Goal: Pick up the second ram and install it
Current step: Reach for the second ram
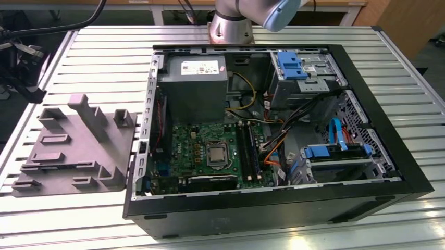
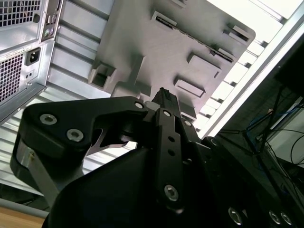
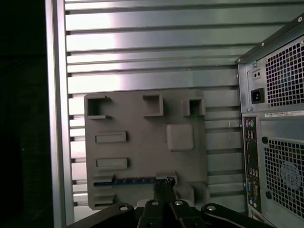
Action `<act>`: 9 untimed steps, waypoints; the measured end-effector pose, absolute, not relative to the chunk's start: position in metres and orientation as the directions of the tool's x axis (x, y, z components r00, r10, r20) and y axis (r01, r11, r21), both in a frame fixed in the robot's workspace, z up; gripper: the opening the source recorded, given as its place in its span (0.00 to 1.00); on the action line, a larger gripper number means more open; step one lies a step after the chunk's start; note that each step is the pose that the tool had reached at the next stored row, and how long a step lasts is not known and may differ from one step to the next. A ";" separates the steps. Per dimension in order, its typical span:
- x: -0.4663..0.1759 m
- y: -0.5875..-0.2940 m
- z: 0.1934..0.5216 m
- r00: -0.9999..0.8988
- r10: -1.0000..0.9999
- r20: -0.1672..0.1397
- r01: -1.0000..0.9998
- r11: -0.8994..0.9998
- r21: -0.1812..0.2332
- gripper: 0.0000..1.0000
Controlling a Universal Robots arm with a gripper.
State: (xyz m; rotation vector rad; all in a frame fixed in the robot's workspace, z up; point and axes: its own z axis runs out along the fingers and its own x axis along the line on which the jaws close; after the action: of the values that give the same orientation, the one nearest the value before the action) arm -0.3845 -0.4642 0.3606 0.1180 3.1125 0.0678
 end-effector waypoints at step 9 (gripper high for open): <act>-0.388 -0.466 0.359 -0.997 0.076 -0.024 0.075 0.996 0.044 0.11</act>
State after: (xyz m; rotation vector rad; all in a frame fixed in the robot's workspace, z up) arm -0.3885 -0.4664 0.3586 0.1181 3.1124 0.0678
